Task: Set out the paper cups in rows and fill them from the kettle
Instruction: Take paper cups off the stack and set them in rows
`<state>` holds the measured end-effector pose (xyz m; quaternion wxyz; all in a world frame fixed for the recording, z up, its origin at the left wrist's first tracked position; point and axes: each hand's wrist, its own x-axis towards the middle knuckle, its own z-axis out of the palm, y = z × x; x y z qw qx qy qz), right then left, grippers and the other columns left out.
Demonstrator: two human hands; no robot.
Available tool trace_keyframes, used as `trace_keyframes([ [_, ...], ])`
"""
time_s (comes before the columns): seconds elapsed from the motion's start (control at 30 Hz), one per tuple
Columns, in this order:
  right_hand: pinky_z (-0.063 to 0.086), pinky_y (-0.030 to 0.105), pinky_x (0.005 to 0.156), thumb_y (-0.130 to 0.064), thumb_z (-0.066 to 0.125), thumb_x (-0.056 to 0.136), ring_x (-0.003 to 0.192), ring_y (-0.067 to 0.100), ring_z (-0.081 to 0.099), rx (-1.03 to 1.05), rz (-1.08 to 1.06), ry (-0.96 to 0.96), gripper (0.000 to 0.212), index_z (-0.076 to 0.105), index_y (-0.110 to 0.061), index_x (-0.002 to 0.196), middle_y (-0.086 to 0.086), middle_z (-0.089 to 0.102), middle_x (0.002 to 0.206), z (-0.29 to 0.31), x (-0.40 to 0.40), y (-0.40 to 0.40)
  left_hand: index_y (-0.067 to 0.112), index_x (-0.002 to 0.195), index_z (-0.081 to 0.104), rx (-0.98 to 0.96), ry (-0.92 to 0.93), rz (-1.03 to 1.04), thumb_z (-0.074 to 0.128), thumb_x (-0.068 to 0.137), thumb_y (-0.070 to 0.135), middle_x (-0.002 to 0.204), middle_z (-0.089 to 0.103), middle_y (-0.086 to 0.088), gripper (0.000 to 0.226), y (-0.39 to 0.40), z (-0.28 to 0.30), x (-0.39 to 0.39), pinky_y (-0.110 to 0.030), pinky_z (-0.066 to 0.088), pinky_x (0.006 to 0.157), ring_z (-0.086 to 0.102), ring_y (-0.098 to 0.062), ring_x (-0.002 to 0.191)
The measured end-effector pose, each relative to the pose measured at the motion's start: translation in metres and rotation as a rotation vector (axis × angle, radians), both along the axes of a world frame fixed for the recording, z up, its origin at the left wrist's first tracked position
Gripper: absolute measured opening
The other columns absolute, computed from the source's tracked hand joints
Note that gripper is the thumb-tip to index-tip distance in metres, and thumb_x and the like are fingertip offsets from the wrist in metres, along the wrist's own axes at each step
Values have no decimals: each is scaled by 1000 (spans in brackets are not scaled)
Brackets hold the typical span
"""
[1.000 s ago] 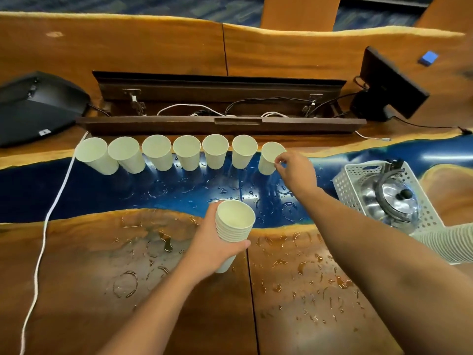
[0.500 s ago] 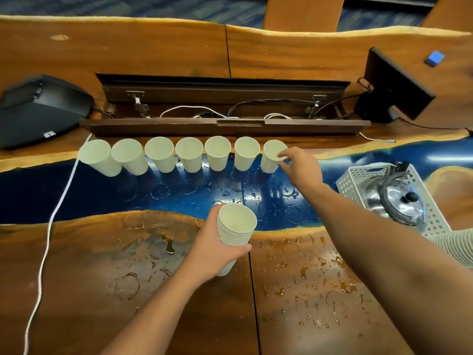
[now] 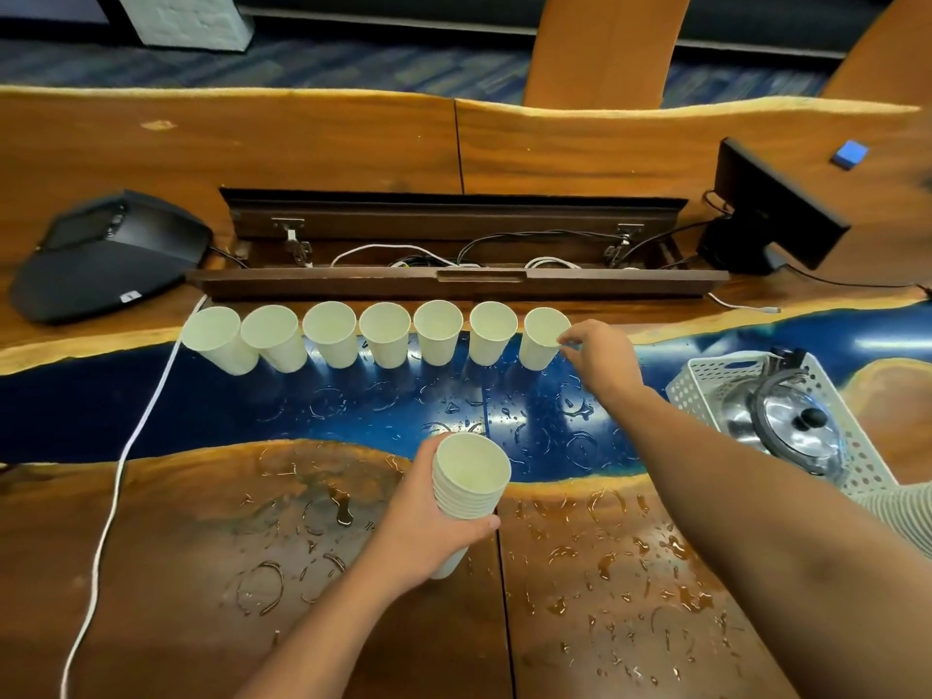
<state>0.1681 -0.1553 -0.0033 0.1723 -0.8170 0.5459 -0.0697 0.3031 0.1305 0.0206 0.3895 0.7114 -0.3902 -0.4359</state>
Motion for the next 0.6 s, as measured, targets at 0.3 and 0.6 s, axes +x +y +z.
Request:
trace_keyframes([
  [0.3, 54, 35, 89, -17, 71, 90, 104, 23, 64, 15, -44, -72, 36, 66, -19, 126, 6, 66, 125, 20, 5, 11, 54, 123, 33, -5, -10, -12, 91, 65, 33, 117, 50, 25, 85, -8, -1, -3, -20, 48, 88, 52, -2, 111],
  [0.6, 48, 23, 73, -37, 68, 90, 80, -1, 60, 279, 291, -381, 11, 75, -29, 91, -18, 70, 88, 106, -27, 103, 40, 129, 38, -49, 2, -30, 92, 60, 39, 117, 56, 21, 87, -26, 8, -14, -24, 49, 85, 55, -1, 108],
])
